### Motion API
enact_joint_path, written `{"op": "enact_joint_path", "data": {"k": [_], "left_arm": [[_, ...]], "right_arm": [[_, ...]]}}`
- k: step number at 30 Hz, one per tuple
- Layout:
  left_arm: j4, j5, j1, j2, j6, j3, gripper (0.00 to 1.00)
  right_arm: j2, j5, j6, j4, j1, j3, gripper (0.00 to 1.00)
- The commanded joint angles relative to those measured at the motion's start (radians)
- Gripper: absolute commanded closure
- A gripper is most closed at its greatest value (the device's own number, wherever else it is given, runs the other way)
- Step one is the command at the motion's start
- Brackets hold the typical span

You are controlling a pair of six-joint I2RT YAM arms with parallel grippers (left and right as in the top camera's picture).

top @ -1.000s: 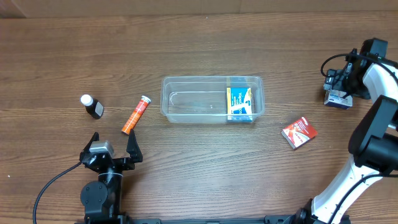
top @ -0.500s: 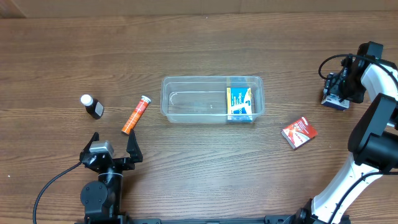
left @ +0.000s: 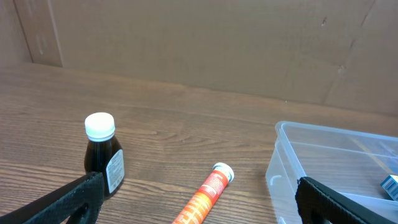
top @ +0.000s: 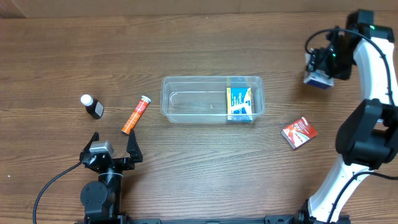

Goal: Pack container
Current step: 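Lift the white box and place it in the container beside the blue box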

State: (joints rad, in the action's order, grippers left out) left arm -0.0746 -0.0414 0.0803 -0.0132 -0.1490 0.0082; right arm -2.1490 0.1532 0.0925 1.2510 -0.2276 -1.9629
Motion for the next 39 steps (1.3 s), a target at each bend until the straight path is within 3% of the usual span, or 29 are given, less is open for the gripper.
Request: {"op": "enact_joint_path", "data": {"k": [1,5,10,17,30,39], "left_arm": [[0.001,0.000,0.005,0.009,0.018,-0.003,0.00],[0.001,0.000,0.005,0.009,0.018,-0.003,0.00],[0.001,0.000,0.005,0.008,0.019,-0.003,0.00],[0.001,0.000,0.005,0.009,0.018,-0.003,0.00],[0.001,0.000,0.005,0.009,0.018,-0.003,0.00],[0.000,0.000,0.005,0.009,0.018,-0.003,0.00]], "right_arm": [[0.084,0.201,-0.010,0.071,0.084,-0.105,0.22],[0.156,0.317,-0.011,0.127,0.172,-0.119,0.22],[0.216,0.317,-0.010,0.248,0.286,-0.119,0.21],[0.217,0.046,-0.073,0.384,0.429,-0.115,0.19],[0.217,-0.238,-0.383,0.127,0.621,0.189,0.20],[0.217,-0.273,-0.416,0.010,0.666,0.243,0.20]]}}
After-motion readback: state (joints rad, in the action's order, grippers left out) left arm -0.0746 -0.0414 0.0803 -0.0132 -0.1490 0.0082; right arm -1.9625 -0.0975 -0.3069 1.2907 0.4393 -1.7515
